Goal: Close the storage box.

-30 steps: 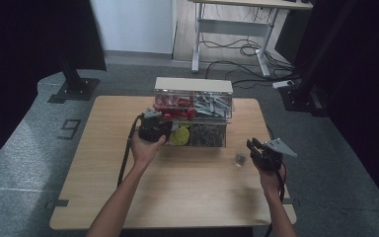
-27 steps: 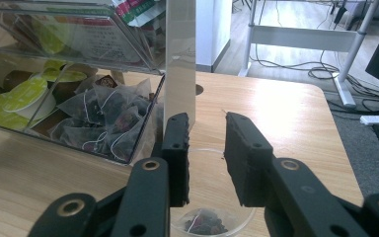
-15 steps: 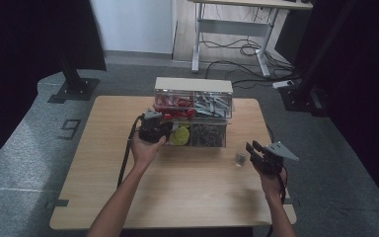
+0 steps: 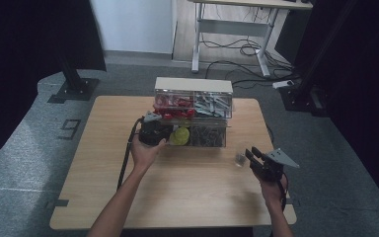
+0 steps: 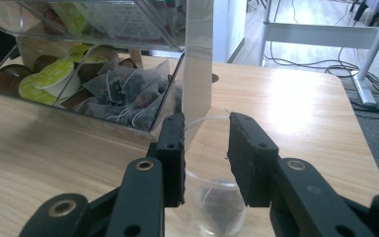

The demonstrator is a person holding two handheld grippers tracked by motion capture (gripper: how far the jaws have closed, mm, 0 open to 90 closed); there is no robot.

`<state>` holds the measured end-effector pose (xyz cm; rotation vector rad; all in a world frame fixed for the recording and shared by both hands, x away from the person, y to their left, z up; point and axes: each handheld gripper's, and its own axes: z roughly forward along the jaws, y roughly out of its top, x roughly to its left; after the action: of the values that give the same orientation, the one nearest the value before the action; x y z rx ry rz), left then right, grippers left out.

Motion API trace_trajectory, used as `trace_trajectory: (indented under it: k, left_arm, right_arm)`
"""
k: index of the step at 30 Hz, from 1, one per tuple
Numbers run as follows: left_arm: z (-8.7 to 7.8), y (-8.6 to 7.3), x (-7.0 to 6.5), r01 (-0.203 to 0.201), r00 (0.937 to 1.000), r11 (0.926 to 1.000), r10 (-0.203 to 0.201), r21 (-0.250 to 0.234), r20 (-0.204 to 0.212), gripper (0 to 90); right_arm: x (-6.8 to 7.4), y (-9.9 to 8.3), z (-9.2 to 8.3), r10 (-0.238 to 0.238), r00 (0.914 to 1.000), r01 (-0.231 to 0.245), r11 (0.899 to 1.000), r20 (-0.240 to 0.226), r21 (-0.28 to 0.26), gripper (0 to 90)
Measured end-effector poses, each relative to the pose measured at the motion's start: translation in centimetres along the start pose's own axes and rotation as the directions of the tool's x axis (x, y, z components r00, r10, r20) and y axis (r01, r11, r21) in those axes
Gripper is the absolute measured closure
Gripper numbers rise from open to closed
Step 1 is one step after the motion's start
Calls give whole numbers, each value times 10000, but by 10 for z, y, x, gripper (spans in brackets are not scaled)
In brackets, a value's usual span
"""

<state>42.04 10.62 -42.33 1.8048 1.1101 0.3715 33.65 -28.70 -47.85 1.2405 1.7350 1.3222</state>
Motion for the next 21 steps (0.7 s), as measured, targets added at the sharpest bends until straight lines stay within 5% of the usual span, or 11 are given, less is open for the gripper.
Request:
trace_trajectory:
  k: [21]
  left_arm:
    - [3,-21,1,47,9999,9998,-50,214,112,900]
  right_arm:
    - [10,-24,-2,53,9996,-44,9995,-292,305,671]
